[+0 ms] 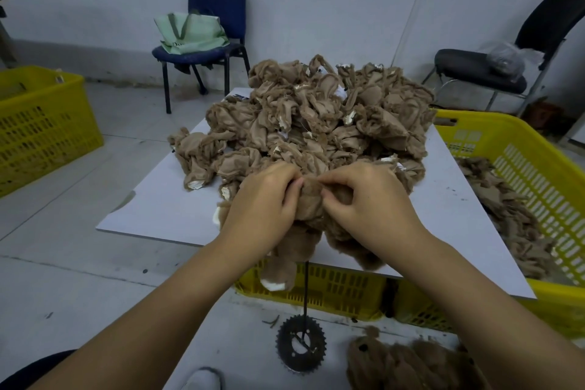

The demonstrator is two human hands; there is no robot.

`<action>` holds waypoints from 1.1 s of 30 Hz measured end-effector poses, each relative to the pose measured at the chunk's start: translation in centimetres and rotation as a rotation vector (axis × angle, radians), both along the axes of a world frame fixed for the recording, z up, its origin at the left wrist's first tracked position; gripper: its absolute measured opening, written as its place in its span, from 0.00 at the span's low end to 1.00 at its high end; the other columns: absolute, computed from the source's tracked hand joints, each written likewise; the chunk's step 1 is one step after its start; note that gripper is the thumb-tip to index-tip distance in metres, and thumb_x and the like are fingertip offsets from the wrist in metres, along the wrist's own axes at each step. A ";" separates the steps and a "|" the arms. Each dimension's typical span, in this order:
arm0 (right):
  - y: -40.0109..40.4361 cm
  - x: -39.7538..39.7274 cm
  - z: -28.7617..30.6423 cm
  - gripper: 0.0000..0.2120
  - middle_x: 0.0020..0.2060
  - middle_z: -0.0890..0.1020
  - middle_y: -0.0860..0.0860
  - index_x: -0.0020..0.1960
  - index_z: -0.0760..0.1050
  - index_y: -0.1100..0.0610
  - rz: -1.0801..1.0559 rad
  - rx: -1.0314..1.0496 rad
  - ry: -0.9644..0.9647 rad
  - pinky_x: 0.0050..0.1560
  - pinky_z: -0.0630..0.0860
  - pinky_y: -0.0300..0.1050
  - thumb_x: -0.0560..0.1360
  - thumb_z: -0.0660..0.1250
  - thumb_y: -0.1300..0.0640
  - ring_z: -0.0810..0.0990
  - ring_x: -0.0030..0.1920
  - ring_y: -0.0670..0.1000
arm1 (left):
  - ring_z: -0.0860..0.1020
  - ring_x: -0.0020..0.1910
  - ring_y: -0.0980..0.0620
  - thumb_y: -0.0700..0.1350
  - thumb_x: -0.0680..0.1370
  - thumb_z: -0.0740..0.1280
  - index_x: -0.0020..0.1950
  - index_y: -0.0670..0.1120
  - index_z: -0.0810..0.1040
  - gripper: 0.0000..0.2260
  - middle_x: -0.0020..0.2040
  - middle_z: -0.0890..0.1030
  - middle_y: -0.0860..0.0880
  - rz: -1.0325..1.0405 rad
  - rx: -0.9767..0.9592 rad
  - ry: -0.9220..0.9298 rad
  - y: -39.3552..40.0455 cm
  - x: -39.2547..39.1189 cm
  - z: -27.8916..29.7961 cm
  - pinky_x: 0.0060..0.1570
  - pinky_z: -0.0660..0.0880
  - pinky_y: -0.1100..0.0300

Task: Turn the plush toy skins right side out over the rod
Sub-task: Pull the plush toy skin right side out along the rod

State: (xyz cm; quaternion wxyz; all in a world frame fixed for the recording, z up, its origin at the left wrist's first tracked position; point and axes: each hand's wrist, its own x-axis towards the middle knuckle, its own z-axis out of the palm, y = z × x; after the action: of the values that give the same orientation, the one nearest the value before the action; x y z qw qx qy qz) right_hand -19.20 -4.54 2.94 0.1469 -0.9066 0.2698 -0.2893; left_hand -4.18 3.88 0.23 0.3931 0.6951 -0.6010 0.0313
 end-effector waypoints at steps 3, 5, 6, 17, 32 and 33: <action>-0.6 0.3 -0.5 0.13 0.51 0.86 0.46 0.59 0.83 0.49 0.050 0.061 0.050 0.60 0.76 0.58 0.78 0.67 0.56 0.81 0.54 0.49 | 0.74 0.41 0.51 0.41 0.84 0.61 0.46 0.41 0.77 0.09 0.41 0.77 0.47 0.043 0.059 0.095 -0.5 -0.2 -1.0 0.43 0.72 0.49; -1.3 0.2 -0.9 0.13 0.51 0.86 0.44 0.61 0.82 0.46 0.064 0.153 0.100 0.61 0.75 0.58 0.79 0.65 0.56 0.81 0.54 0.48 | 0.73 0.39 0.53 0.42 0.84 0.60 0.46 0.42 0.76 0.10 0.40 0.76 0.48 0.068 0.064 0.132 -0.8 -0.7 -1.5 0.41 0.70 0.51; -1.5 0.2 -1.2 0.13 0.49 0.85 0.43 0.60 0.82 0.45 0.067 0.183 0.139 0.61 0.74 0.60 0.80 0.64 0.56 0.80 0.53 0.47 | 0.73 0.38 0.53 0.43 0.84 0.59 0.46 0.42 0.75 0.11 0.40 0.76 0.48 0.076 0.069 0.140 -0.9 -0.9 -1.8 0.40 0.70 0.50; -1.3 0.2 -2.9 0.10 0.48 0.82 0.40 0.53 0.82 0.47 -0.068 -0.103 0.118 0.72 0.49 0.59 0.81 0.62 0.56 0.72 0.61 0.45 | 0.70 0.38 0.55 0.56 0.83 0.49 0.48 0.48 0.69 0.15 0.41 0.71 0.52 -0.018 -0.001 0.145 -0.4 -2.7 -3.8 0.36 0.67 0.58; -2.2 1.0 -5.3 0.13 0.44 0.79 0.44 0.51 0.80 0.48 -0.025 0.108 0.225 0.57 0.53 0.45 0.80 0.59 0.60 0.72 0.55 0.46 | 0.73 0.32 0.45 0.44 0.86 0.54 0.42 0.45 0.66 0.12 0.33 0.71 0.50 0.115 0.069 0.177 -1.2 -2.3 -5.8 0.33 0.69 0.43; -2.2 1.1 -5.6 0.13 0.44 0.79 0.45 0.52 0.80 0.47 -0.027 0.139 0.220 0.56 0.52 0.44 0.80 0.58 0.60 0.72 0.54 0.46 | 0.73 0.33 0.45 0.45 0.86 0.54 0.42 0.44 0.67 0.13 0.34 0.73 0.48 0.106 0.071 0.193 -1.1 -2.3 -5.7 0.33 0.70 0.42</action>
State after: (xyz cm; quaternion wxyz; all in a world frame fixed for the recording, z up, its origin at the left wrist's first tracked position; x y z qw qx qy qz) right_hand -18.11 -6.69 -2.62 0.1750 -0.9168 0.3158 -0.1705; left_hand -6.45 2.75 -5.51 0.4223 0.7392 -0.5234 -0.0362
